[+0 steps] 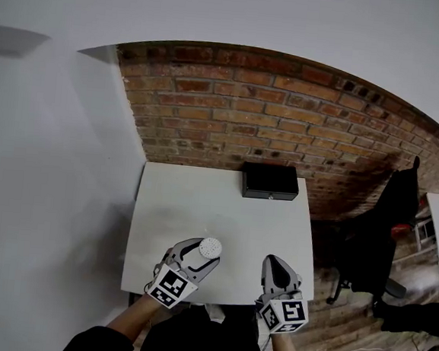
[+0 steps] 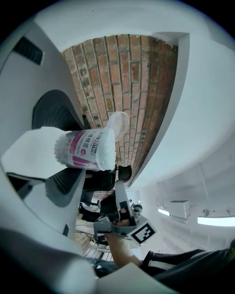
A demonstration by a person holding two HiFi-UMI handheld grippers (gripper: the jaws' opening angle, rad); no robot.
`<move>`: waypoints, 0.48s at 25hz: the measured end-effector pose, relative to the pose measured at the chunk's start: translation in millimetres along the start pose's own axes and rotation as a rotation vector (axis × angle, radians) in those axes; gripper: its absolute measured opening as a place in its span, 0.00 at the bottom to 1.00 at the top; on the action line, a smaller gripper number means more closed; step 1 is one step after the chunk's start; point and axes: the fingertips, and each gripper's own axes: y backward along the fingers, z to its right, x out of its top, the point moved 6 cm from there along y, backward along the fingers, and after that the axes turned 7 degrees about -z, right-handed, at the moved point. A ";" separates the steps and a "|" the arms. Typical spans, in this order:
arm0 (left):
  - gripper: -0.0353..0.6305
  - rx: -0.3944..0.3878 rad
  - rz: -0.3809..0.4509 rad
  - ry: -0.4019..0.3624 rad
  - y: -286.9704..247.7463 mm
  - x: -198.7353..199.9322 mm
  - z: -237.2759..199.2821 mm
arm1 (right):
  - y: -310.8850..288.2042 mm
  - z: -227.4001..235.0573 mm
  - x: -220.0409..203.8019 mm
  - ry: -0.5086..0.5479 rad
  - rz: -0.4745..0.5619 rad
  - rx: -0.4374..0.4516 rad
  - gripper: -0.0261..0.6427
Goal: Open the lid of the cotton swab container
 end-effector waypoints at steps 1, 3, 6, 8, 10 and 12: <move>0.44 0.010 0.011 0.003 0.1 5.5 -2.6 | 0.7 0.7 -1.4 0.004 -0.001 -0.013 0.08; 0.44 0.023 0.035 0.012 0.3 15.4 -6.9 | 2.1 2.1 -4.9 0.006 -0.006 -0.039 0.08; 0.44 0.030 0.068 0.020 1.2 24.8 -10.2 | 2.1 3.0 -15.9 -0.003 -0.035 -0.078 0.08; 0.44 0.028 0.076 0.018 1.1 27.0 -9.8 | 1.2 2.2 -23.6 -0.007 -0.064 -0.091 0.08; 0.44 0.024 0.074 0.014 0.6 27.5 -9.1 | 0.3 1.1 -29.3 -0.005 -0.083 -0.093 0.08; 0.44 0.019 0.069 0.011 -0.6 27.3 -8.5 | -0.5 0.3 -33.4 0.001 -0.096 -0.084 0.07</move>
